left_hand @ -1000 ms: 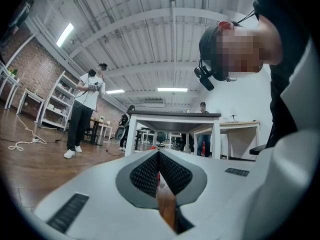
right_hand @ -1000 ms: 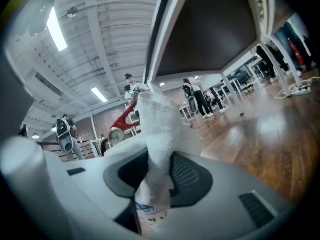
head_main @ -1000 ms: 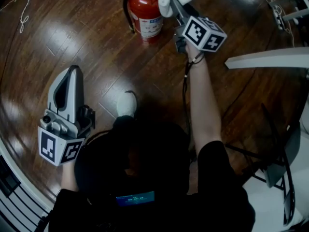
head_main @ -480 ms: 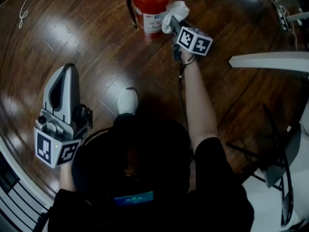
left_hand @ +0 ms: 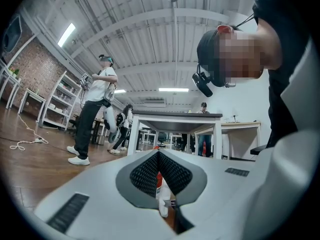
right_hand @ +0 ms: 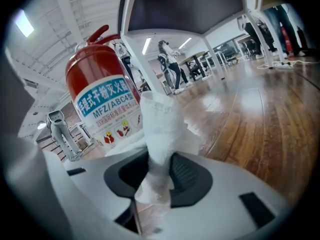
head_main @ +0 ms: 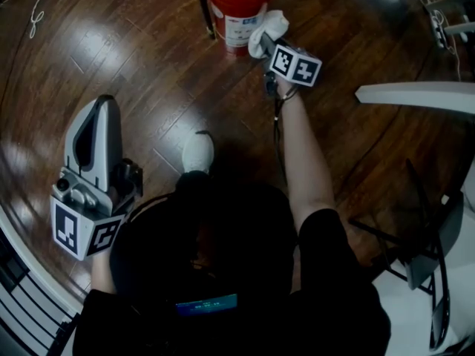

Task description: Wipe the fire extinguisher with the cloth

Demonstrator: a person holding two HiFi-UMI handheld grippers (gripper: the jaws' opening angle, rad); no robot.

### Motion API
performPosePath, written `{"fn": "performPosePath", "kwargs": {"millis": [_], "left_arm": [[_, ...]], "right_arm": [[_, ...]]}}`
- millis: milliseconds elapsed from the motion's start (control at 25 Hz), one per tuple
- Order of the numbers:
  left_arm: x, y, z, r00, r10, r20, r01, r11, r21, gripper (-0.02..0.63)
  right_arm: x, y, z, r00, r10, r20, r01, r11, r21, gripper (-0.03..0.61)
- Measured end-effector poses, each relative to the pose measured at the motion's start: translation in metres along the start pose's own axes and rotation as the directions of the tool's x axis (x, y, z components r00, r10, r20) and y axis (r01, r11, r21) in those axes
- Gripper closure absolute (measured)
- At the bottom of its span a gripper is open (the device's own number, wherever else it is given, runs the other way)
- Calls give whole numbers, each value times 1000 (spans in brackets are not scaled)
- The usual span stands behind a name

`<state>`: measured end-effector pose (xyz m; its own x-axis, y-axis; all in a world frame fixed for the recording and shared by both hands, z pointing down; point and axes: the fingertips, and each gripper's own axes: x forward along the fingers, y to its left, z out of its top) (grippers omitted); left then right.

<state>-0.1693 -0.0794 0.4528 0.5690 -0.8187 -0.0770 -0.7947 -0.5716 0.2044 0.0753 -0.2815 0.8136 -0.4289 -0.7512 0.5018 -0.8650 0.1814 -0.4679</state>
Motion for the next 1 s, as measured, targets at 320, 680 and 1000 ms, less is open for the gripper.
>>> {"fn": "performPosePath", "kwargs": {"millis": [320, 680, 1000], "left_arm": [[1, -3, 1, 1000, -2, 6, 2, 1000, 0, 611], [5, -14, -1, 1000, -16, 7, 16, 1000, 5, 611], [5, -21, 1, 1000, -11, 11, 11, 1000, 4, 611]], "right_arm": [[-18, 3, 14, 1000, 8, 25, -7, 999, -33, 440], [-84, 37, 88, 974, 105, 203, -97, 994, -47, 440], [-140, 126, 173, 902, 259, 345, -214, 963, -164, 439]]}}
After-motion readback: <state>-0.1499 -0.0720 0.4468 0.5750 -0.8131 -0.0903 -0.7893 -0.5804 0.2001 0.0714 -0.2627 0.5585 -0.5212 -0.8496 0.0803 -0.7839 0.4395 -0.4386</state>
